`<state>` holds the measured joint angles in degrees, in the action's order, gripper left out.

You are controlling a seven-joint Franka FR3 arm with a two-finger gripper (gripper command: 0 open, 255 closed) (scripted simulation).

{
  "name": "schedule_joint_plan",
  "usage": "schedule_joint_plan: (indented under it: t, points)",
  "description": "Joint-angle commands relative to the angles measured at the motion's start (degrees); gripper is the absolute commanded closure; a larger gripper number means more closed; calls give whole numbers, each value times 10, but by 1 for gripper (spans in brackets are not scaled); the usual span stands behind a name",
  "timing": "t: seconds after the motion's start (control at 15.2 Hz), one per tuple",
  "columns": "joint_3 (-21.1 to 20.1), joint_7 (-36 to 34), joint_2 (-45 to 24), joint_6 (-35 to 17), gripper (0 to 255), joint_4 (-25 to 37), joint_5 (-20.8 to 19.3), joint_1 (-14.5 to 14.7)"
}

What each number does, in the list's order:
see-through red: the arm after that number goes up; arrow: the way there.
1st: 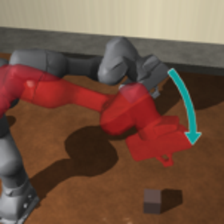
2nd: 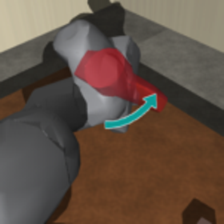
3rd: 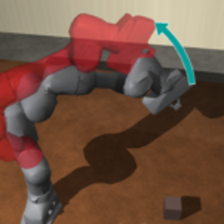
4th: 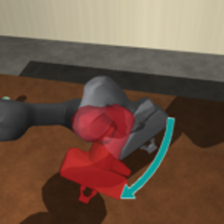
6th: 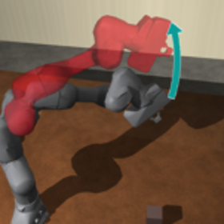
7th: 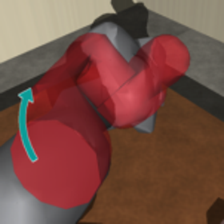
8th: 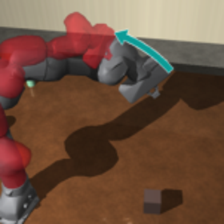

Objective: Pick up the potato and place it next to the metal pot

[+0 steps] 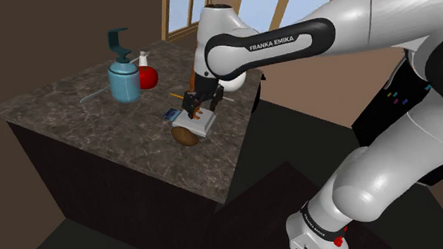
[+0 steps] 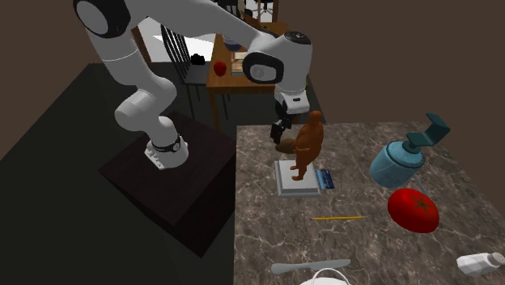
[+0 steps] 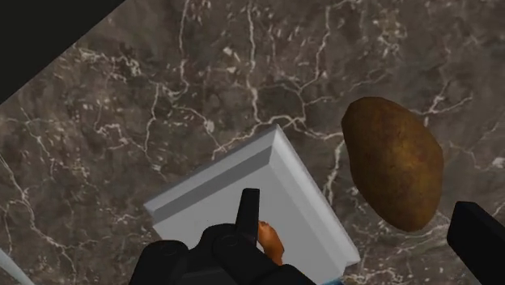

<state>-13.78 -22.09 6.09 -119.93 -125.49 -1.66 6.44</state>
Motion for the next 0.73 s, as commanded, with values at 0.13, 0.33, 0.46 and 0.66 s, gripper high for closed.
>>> schedule_joint_plan:
  t: [0.13, 0.33, 0.46, 0.66]
  points:
    - [-16, -35, -91, -22, 0, 51, -26, 11]
    - [-23, -59, -154, -32, 0, 91, -46, 24]
    - [-22, -62, -161, -46, 0, 84, -50, 24]
    - [-21, -65, -172, -67, 0, 74, -55, 24]
